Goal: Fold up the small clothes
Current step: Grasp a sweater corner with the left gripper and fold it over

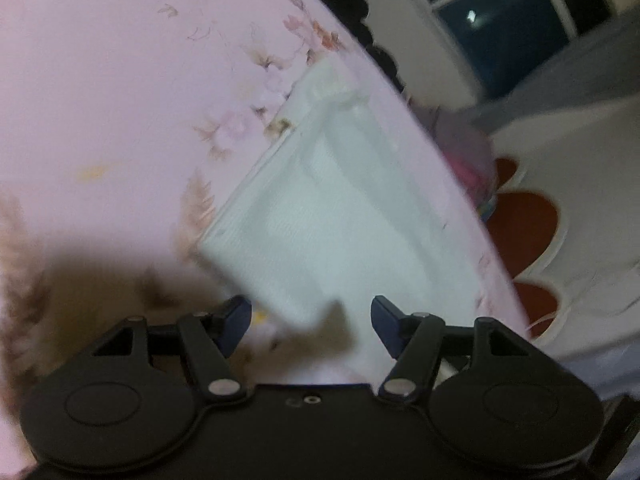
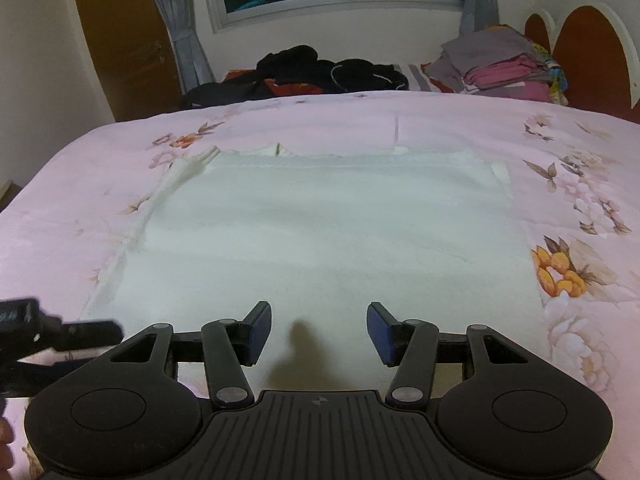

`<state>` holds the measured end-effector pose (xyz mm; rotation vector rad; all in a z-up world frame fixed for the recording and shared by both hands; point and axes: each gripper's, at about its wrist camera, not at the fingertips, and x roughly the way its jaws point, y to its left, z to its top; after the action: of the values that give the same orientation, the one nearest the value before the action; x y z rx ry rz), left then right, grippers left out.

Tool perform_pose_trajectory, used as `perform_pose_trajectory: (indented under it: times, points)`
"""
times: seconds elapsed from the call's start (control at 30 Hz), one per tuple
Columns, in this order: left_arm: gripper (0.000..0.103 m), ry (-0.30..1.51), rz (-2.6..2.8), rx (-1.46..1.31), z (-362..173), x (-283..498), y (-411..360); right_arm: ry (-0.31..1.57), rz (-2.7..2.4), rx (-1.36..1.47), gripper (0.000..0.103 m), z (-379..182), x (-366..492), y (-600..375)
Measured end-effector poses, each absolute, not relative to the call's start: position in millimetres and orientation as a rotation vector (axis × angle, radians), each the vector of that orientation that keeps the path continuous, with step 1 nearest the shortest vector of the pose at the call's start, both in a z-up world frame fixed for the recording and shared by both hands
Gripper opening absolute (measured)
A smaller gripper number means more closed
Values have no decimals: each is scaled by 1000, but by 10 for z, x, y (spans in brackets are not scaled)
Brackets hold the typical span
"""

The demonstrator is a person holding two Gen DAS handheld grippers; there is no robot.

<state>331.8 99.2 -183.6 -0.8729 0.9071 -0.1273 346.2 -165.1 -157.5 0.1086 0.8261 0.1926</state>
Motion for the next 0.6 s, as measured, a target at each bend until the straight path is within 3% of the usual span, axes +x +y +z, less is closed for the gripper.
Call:
perform_pose_trajectory:
  times: [0.13, 0.23, 0.33, 0.37, 0.6]
  points:
    - [64, 817, -130, -941, -1941, 3483, 992, 823, 175, 89, 53, -1607, 3631, -1600]
    - [52, 772, -124, -963, -1992, 3607, 971, 819, 158, 88, 53, -1631, 3823, -1546]
    - [27, 755, -100, -1002, -2102, 3729, 1022, 804, 135, 64, 53, -1663, 4011, -1456]
    - [14, 755, -92, -1004, -2139, 3750, 1039, 805, 125, 54, 53, -1684, 4068, -1430]
    - [7, 742, -100, -985, -2132, 3775, 1046, 828, 99, -62, 53, -1940, 4178, -1265]
